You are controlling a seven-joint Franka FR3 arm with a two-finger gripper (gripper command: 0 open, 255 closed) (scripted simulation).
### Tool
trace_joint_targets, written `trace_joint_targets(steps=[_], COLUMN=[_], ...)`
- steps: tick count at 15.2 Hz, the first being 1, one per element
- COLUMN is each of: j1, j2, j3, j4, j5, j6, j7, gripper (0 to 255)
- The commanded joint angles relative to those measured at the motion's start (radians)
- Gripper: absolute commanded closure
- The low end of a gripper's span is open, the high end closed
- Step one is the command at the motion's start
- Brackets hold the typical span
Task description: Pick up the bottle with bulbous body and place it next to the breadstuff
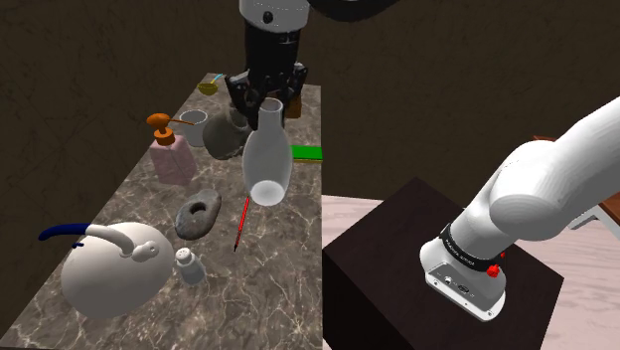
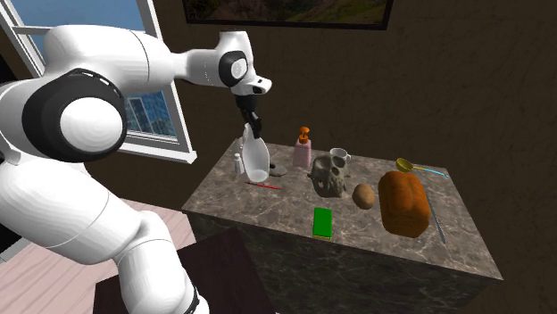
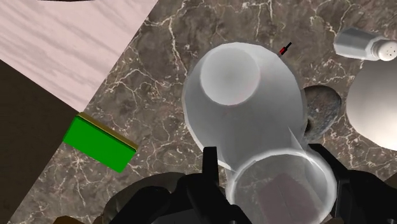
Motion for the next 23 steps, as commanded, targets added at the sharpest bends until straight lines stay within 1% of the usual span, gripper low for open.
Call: trace_joint_targets(steps=[1, 12, 23], j1=[-0.001, -0.008, -0.015], j2=[0.0, 0.007, 0.046], j3=[-0.002, -0.011, -0.008], j4=[0.03, 0.184, 0.369], j5=[-0.001, -0.008, -0.028], j6=[-0.03, -0.177, -0.328], j7=[0.0, -0.003, 0.005], gripper=[255, 255, 255])
